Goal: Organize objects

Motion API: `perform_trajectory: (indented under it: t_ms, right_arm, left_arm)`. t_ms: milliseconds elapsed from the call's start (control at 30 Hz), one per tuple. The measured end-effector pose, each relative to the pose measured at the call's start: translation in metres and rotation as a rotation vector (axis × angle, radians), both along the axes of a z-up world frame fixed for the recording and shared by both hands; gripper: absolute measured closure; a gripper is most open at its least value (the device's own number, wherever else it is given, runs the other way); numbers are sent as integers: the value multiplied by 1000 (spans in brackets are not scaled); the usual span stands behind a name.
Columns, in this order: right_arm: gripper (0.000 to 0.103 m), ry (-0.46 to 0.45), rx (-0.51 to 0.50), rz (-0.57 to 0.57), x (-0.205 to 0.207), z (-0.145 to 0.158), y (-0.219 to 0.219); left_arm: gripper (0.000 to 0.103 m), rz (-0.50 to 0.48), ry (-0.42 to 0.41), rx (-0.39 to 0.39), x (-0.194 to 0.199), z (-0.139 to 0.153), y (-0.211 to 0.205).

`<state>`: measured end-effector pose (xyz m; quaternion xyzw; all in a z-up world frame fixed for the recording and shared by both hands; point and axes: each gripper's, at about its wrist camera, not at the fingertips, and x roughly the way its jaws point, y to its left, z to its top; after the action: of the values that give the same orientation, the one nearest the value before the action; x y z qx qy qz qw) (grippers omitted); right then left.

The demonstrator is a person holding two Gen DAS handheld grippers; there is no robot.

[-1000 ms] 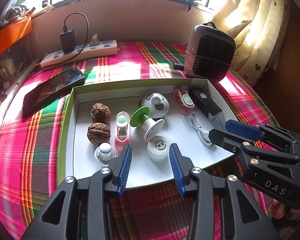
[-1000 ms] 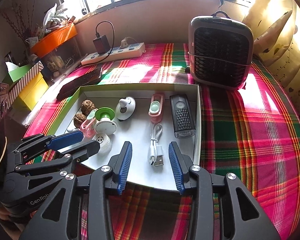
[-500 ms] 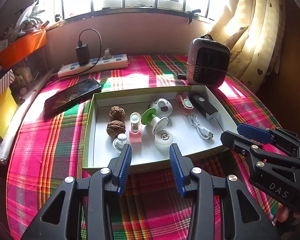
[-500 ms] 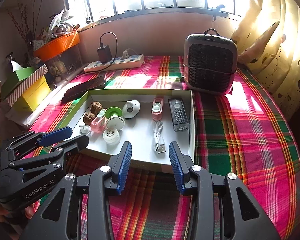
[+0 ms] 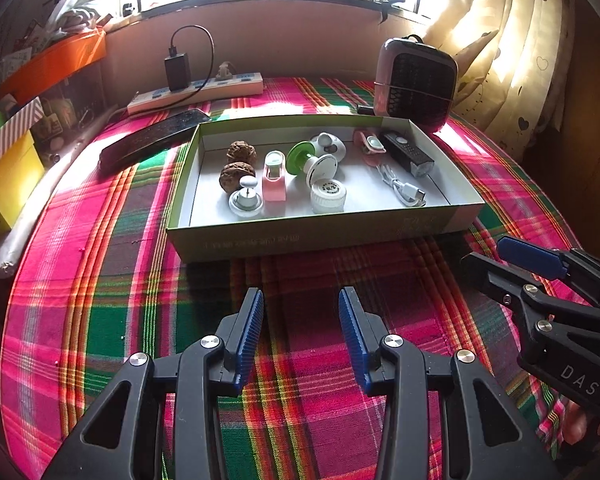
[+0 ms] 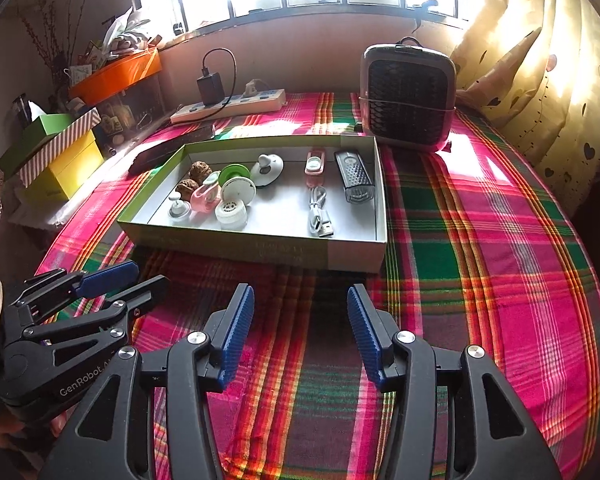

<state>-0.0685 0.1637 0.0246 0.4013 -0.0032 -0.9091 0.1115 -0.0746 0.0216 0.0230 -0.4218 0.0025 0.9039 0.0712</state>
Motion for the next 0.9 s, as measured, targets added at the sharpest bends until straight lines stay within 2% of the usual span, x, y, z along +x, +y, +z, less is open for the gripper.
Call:
perform_trajectory:
  t_ms: [333,500,667,900]
  right_arm:
    - [52,-50,39,-18,14,-20,0]
    - [50,-66,51,-23,18,-24,2]
    - [49,-60,62,-33,23,-27,3]
    - [42,-63,70,-25,22,-27,1]
  left_arm:
    - [65,27,-32,-8,11,-13,-4]
    - [65,36,-14,-14,16,-13,-2]
    - [61,35,-2,-65,21,-15,7]
    - [59,41,-4,-55,21,-15,6]
